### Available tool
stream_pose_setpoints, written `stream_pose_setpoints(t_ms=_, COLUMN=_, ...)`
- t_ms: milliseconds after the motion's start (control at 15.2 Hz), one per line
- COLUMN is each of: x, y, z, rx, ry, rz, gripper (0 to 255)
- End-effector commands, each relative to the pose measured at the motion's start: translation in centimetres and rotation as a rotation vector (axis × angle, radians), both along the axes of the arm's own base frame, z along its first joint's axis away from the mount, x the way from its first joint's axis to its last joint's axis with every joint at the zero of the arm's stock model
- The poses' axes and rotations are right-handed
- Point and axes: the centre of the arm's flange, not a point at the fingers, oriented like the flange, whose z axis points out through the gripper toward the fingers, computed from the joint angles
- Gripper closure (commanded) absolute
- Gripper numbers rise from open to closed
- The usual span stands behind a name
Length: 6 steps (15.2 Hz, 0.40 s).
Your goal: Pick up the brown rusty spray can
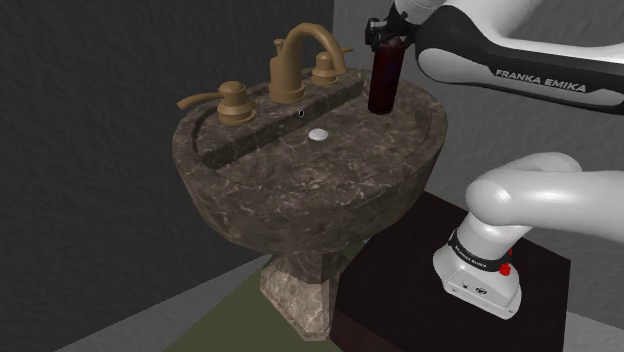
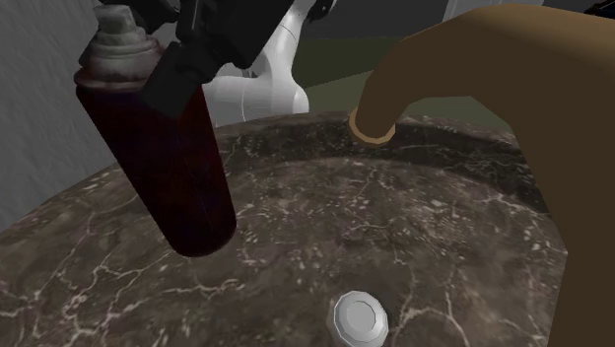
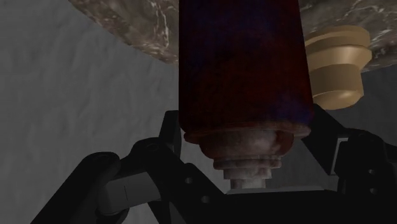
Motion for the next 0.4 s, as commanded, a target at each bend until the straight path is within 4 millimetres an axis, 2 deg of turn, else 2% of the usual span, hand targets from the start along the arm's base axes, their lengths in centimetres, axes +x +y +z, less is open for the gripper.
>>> stream_pose_setpoints(t_ms=0, x=0.1, y=0.1, z=1.1, rx=0.0, ry=-0.001, rz=0.0, gripper=255)
stream_pose_setpoints(t_ms=198, x=0.1, y=0.1, z=2.7, rx=0.0, ry=-0.001, rz=0.0, gripper=255)
stream_pose_setpoints(t_ms=330, x=0.1, y=0.1, z=2.8, rx=0.0, ry=-0.001, rz=0.0, gripper=255)
